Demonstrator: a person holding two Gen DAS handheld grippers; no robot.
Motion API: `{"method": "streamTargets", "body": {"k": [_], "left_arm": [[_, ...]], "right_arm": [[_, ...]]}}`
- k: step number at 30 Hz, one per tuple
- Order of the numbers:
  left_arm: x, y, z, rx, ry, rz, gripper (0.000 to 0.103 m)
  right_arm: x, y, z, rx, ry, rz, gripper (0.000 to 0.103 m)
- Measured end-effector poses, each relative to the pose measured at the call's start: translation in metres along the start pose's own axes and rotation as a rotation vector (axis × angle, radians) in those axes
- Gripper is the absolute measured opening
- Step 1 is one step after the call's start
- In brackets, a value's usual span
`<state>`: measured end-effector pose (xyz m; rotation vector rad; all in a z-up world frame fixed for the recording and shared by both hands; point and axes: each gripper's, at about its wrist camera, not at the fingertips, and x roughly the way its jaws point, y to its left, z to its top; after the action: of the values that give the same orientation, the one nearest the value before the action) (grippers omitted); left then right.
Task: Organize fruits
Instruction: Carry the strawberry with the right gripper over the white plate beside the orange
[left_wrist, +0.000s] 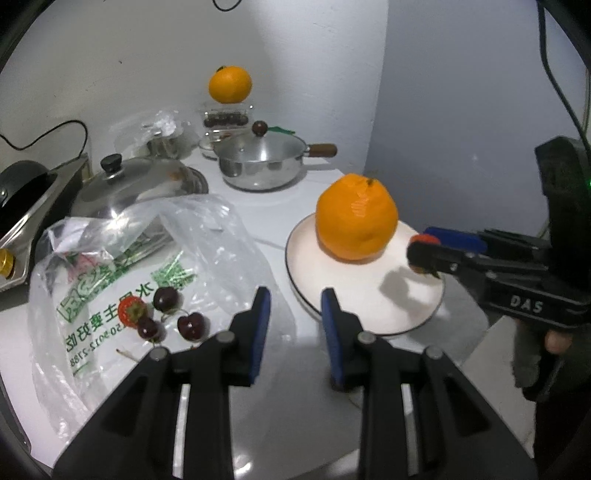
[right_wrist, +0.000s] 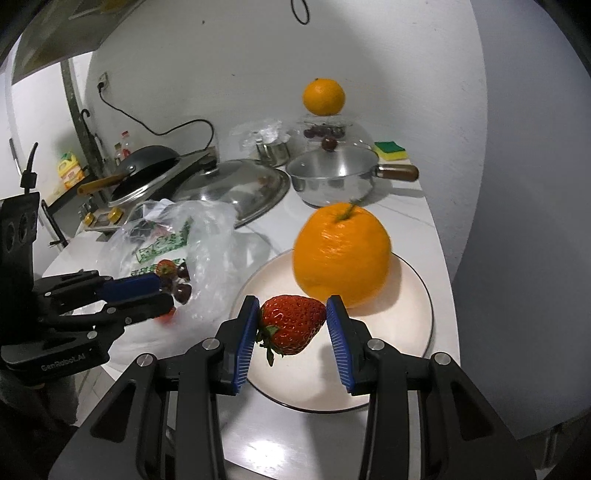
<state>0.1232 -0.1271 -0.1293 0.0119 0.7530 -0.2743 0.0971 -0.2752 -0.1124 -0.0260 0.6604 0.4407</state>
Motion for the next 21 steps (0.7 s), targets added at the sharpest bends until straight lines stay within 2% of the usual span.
{"method": "streamTargets", "body": {"k": [6, 8, 14, 21], "left_arm": [[0.032, 0.010, -0.007, -0.021, 0.044, 0.035, 0.029], [0.036, 0.011, -0.008, -0.016, 0.051, 0.041, 0.029], [0.036, 0.006, 0.000, -0.034, 0.036, 0.014, 0.029], [0.045, -0.012, 0.006, -0.019, 0.056, -0.015, 0.030]], "right_arm": [[0.016, -0.018, -0.021, 0.063, -0.031, 0.017, 0.040], [0.025, -0.022, -0.025, 0.074, -0.001, 0.017, 0.040], [0.025, -0.022, -0.025, 0.020, 0.025, -0.028, 0.040], [0.025, -0.043, -0.029, 0.048, 0.032, -0.075, 0.040]]}}
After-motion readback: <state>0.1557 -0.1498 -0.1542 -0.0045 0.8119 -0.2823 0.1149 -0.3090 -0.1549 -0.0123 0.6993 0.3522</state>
